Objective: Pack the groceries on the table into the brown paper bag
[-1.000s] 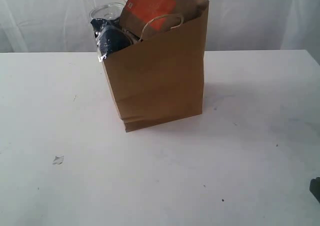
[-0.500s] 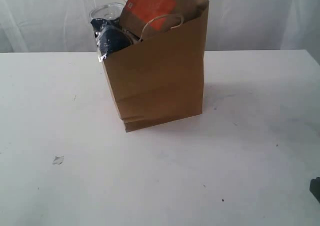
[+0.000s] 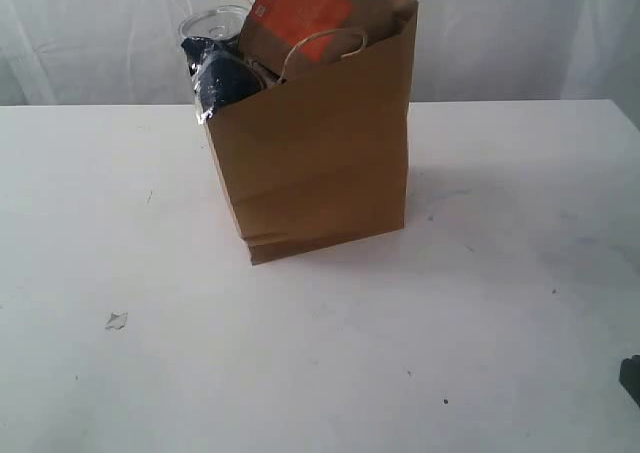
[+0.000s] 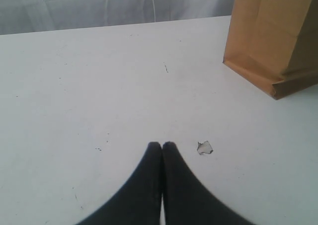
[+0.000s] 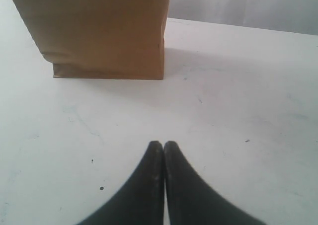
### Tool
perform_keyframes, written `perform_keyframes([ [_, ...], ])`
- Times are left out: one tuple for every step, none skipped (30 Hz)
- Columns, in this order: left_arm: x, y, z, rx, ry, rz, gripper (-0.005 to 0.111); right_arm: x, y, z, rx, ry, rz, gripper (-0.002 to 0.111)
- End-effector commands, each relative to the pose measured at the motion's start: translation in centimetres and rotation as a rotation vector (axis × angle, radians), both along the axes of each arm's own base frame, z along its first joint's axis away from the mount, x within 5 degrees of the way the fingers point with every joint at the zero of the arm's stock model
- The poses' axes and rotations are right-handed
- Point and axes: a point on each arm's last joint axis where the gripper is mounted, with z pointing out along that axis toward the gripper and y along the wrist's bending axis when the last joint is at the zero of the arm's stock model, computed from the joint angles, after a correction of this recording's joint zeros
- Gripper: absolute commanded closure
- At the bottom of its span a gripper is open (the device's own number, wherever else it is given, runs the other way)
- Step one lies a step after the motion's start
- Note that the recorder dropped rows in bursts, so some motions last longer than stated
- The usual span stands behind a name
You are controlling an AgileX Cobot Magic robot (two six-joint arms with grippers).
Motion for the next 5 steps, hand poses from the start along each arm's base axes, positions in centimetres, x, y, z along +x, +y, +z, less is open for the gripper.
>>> perform_keyframes([
  [-0.02,0.01,-0.06,-0.013,-0.001,0.004,0.107,-0.01,-0.02,-0.16,-0.007,-0.007,0.000,0.108],
  [-0.02,0.01,-0.06,-0.013,-0.001,0.004,0.107,-0.01,-0.02,-0.16,-0.007,-0.007,0.000,0.108],
  [-0.02,0.01,-0.06,-0.013,-0.001,0.004,0.107,-0.01,-0.02,-0.16,-0.007,-0.007,0.000,0.108],
  [-0.02,0.01,-0.06,-0.013,-0.001,0.004,0.107,-0.01,-0.02,-0.16,-0.007,-0.007,0.000,0.108],
  [-0.02,0.01,-0.06,-0.013,-0.001,0.004,0.107,-0.01,-0.02,-0.16,-0.007,-0.007,0.000,0.108],
])
